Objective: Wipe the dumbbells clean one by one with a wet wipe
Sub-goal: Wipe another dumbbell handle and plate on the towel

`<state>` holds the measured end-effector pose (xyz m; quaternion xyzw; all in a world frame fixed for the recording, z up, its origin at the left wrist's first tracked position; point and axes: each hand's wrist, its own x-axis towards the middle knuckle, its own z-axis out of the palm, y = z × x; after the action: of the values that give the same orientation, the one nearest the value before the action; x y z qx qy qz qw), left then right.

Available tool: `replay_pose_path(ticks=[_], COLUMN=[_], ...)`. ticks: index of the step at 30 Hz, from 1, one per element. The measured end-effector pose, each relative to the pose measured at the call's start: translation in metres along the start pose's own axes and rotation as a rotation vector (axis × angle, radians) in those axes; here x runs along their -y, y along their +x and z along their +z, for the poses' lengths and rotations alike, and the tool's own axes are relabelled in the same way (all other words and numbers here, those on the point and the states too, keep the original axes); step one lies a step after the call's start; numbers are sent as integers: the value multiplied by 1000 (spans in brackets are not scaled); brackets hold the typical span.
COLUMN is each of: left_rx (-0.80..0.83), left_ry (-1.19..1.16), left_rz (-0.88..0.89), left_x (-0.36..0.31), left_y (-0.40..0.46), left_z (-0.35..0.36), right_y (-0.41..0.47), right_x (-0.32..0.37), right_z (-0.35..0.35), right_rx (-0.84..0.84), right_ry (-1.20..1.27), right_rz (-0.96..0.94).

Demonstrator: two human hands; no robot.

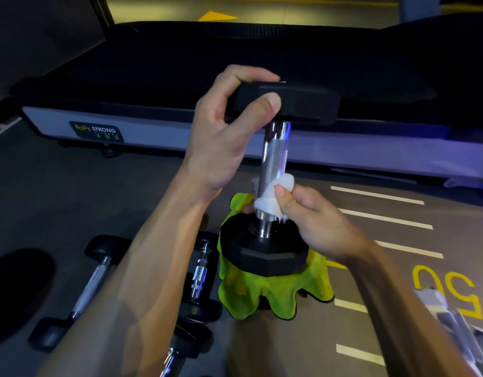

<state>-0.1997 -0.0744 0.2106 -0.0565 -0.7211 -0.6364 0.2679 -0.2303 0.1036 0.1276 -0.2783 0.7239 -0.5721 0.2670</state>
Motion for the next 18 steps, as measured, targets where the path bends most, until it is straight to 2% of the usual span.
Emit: replay_pose_path(ticks=[3, 5, 8, 13, 16, 18], left_rx=[-4, -14, -37, -67, -81, -84], left_ry=[-53, -70, -55, 1, 55, 75], left_rz=[-9, -20, -31, -32, -8, 1], left_x=[-2, -2, 0, 2, 5, 6], left_y=[-1, -1, 0, 0, -2, -4], left_z=[0, -1, -3, -7, -9, -9], right_y=[-1, -1, -7, -22, -16, -9], right_x=[-7, -10, -9, 19, 30, 33], right_z=[-13, -13, -5, 23, 32, 30], right_rx=[262, 269, 38, -417, -507, -460], right_ry=[92, 4, -218, -301, -323, -260], right_rz=[55, 18, -77, 0, -36, -82])
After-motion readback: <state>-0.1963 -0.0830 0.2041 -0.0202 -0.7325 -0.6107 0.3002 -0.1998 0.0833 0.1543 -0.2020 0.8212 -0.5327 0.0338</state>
